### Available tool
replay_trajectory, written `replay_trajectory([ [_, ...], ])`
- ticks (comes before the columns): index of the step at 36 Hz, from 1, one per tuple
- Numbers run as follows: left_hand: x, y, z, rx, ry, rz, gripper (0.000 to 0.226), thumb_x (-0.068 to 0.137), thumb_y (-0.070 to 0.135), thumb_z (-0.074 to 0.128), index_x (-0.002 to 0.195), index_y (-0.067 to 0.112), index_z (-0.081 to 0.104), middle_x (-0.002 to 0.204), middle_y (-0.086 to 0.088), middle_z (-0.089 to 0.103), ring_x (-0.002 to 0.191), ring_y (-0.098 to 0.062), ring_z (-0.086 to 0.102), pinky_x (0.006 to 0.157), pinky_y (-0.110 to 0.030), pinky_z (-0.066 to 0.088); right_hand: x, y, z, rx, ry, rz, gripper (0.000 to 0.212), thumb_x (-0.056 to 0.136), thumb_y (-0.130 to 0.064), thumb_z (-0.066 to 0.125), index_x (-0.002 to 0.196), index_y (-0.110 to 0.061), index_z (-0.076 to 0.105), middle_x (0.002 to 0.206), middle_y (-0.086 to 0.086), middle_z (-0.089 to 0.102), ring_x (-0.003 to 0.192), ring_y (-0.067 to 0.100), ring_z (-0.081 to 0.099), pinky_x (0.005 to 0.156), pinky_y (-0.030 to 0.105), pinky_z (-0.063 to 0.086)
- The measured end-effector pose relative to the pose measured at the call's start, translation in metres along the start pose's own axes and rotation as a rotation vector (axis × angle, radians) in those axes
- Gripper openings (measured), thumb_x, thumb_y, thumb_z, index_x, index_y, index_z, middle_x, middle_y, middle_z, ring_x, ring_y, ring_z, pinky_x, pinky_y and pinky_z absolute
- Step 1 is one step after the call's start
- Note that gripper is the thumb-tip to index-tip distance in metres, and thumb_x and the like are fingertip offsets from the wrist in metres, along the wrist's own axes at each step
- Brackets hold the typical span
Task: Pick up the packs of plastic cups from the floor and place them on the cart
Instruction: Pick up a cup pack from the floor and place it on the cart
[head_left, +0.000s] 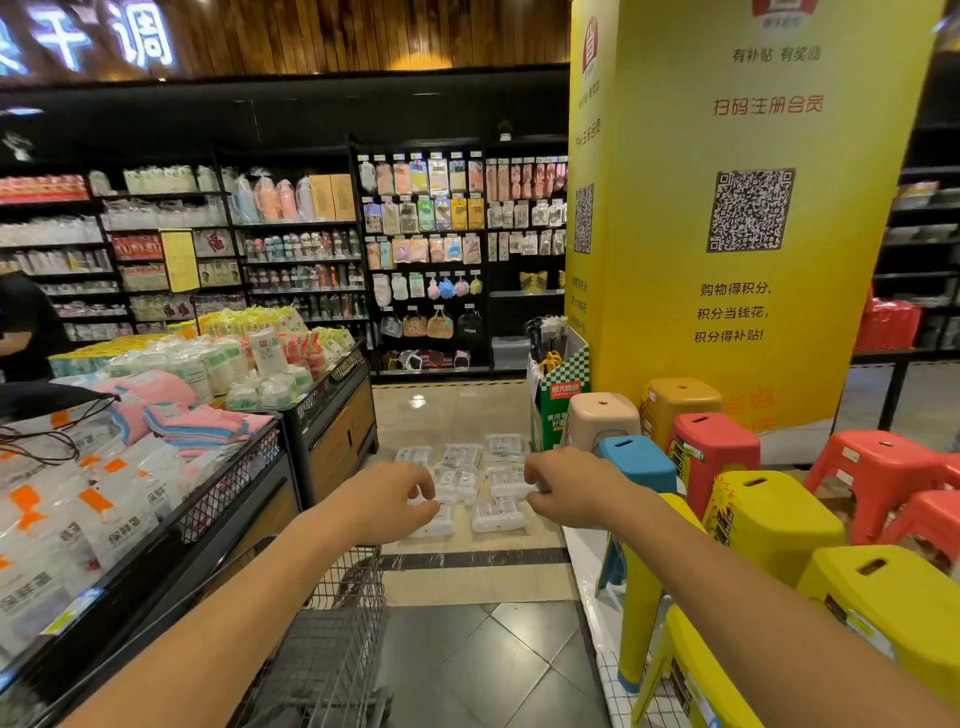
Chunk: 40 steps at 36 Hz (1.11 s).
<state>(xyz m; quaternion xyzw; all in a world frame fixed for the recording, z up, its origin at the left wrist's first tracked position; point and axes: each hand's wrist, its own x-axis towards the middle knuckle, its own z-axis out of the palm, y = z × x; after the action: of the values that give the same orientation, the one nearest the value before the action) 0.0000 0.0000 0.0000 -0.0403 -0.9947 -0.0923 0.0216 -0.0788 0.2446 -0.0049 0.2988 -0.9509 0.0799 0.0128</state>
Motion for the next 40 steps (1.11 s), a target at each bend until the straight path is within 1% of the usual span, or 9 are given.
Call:
replay_trajectory([
  [5, 0.015, 0.002, 0.004, 0.01, -0.028, -0.042, 0.034, 0.094, 0.049, 0.048, 0.118, 0.029, 0.062, 0.12, 0.006, 0.061, 0.104, -0.011, 0.058, 0.089, -0.033, 0.049, 0.012, 0.021, 0.003, -0.016, 0.004, 0.017, 0.031, 0.096, -0.038, 0.053, 0.123, -0.026, 0.055, 0.121, 0.0, 0.061, 0.102, 0.02, 0.058, 0.084, 0.036, 0.052],
  [12, 0.043, 0.006, 0.013, -0.047, -0.028, -0.105, 0.033, 0.095, 0.049, 0.05, 0.118, 0.03, 0.063, 0.118, 0.006, 0.061, 0.103, -0.013, 0.058, 0.092, -0.036, 0.05, 0.032, 0.055, 0.012, -0.007, 0.01, -0.015, 0.031, 0.096, -0.037, 0.054, 0.123, -0.024, 0.056, 0.125, 0.0, 0.062, 0.105, 0.019, 0.059, 0.089, 0.038, 0.054],
  [17, 0.069, 0.004, 0.011, -0.083, 0.005, -0.133, 0.03, 0.095, 0.048, 0.05, 0.117, 0.031, 0.063, 0.114, 0.007, 0.062, 0.102, -0.012, 0.059, 0.092, -0.037, 0.051, 0.056, 0.074, 0.017, -0.007, 0.02, -0.026, 0.026, 0.096, -0.038, 0.053, 0.118, -0.025, 0.055, 0.12, -0.001, 0.062, 0.096, 0.017, 0.056, 0.078, 0.031, 0.05],
  [21, 0.093, -0.005, 0.009, -0.09, 0.008, -0.12, 0.031, 0.096, 0.047, 0.051, 0.118, 0.029, 0.062, 0.113, 0.007, 0.061, 0.1, -0.011, 0.059, 0.09, -0.035, 0.051, 0.08, 0.082, 0.019, -0.012, 0.003, -0.01, 0.026, 0.097, -0.039, 0.052, 0.119, -0.026, 0.054, 0.119, -0.001, 0.062, 0.099, 0.018, 0.057, 0.082, 0.036, 0.053],
  [23, 0.107, -0.014, 0.008, -0.091, 0.015, -0.109, 0.031, 0.095, 0.047, 0.051, 0.118, 0.029, 0.063, 0.113, 0.007, 0.062, 0.099, -0.011, 0.059, 0.089, -0.035, 0.052, 0.096, 0.085, 0.019, -0.006, 0.004, -0.002, 0.026, 0.097, -0.04, 0.053, 0.119, -0.027, 0.055, 0.12, -0.002, 0.061, 0.1, 0.017, 0.057, 0.082, 0.034, 0.053],
  [26, 0.131, -0.03, 0.006, -0.097, 0.017, -0.102, 0.032, 0.096, 0.047, 0.051, 0.12, 0.03, 0.062, 0.113, 0.008, 0.062, 0.099, -0.009, 0.059, 0.09, -0.034, 0.052, 0.125, 0.087, 0.019, 0.0, 0.006, 0.008, 0.026, 0.097, -0.04, 0.055, 0.119, -0.028, 0.055, 0.119, -0.003, 0.061, 0.097, 0.015, 0.056, 0.077, 0.029, 0.049],
  [30, 0.168, -0.06, 0.001, -0.097, 0.033, -0.081, 0.032, 0.096, 0.045, 0.05, 0.122, 0.03, 0.061, 0.117, 0.009, 0.062, 0.103, -0.009, 0.059, 0.089, -0.03, 0.05, 0.17, 0.086, 0.021, -0.024, 0.014, 0.025, 0.028, 0.095, -0.039, 0.054, 0.121, -0.028, 0.056, 0.12, -0.003, 0.062, 0.099, 0.016, 0.057, 0.081, 0.033, 0.052],
  [34, 0.207, -0.093, -0.005, -0.114, 0.049, -0.064, 0.032, 0.095, 0.047, 0.05, 0.12, 0.03, 0.061, 0.11, 0.011, 0.063, 0.098, -0.008, 0.06, 0.087, -0.032, 0.052, 0.215, 0.084, 0.02, -0.028, 0.027, 0.065, 0.031, 0.095, -0.043, 0.052, 0.122, -0.028, 0.056, 0.12, -0.002, 0.062, 0.1, 0.018, 0.058, 0.082, 0.037, 0.055],
  [40, 0.264, -0.136, -0.004, -0.124, 0.047, -0.031, 0.031, 0.094, 0.048, 0.05, 0.118, 0.032, 0.062, 0.108, 0.012, 0.061, 0.094, -0.005, 0.06, 0.083, -0.03, 0.053, 0.276, 0.083, 0.022, 0.0, 0.032, 0.105, 0.033, 0.096, -0.039, 0.054, 0.126, -0.027, 0.055, 0.119, -0.002, 0.062, 0.095, 0.015, 0.056, 0.073, 0.03, 0.048],
])
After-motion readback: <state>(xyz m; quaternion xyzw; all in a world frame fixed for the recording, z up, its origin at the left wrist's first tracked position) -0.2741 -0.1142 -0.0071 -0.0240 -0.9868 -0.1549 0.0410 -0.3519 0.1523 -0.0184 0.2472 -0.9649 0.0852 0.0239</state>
